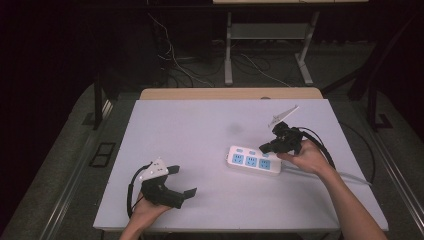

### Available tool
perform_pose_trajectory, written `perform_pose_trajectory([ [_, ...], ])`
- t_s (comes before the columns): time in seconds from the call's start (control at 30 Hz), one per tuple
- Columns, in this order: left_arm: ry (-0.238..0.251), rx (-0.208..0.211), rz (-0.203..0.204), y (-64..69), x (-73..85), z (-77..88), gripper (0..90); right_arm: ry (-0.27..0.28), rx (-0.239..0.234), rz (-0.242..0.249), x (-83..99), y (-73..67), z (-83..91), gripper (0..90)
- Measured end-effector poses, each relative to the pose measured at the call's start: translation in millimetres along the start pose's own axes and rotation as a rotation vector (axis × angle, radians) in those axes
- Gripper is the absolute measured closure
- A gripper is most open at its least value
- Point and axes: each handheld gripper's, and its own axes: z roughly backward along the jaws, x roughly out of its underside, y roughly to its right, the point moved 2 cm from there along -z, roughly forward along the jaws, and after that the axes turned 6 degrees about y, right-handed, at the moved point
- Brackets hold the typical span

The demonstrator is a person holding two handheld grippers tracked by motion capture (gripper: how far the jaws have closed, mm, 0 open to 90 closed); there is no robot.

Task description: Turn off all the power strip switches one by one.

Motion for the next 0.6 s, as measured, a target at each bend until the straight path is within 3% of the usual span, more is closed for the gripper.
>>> perform_pose_trajectory([
  [0.6, -0.001, 0.003, -0.002, 0.0, -0.1, -0.2, 0.0, 0.0, -0.005, 0.031, -24.9, -5.7, 3.7, 90.0],
])
